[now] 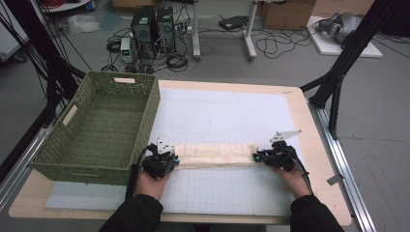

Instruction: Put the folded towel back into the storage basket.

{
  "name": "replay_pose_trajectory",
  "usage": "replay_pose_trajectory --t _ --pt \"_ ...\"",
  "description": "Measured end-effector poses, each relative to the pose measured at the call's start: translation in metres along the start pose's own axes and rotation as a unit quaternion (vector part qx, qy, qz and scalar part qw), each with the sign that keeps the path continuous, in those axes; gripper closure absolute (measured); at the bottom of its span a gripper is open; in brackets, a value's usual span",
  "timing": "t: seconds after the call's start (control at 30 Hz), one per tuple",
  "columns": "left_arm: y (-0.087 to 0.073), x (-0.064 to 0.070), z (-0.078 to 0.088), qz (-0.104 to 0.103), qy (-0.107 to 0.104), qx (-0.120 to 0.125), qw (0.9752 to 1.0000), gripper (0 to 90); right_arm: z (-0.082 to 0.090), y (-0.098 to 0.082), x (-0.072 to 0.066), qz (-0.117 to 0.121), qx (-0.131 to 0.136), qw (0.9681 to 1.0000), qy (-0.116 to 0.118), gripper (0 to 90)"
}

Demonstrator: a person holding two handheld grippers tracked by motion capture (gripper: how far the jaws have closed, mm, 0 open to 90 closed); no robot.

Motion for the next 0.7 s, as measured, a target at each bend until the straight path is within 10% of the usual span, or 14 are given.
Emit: replay_pose_trajectory --t 0.4,0.7 --pt "0.032 0.004 0.019 -0.025 -0.010 0.048 0.9985 63.6 0.026 0.024 0.000 0.017 0.069 0.9958 -0.058 62.6" --pt "0.057 0.026 -0.006 -0.081 -0.091 0.044 0.9916 61.7 0.004 0.013 -0.006 0.033 0.016 0.9987 -0.035 68.0"
Point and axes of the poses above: each handheld gripper's, and its own axes: z roughly backward along the jaws, y roughly out of its top, x roughly to its right, the point moved 8 cm from there along -z, roughly forward along the jaws, and after that the axes turned 1 degree about -y, right-handed, at the moved point
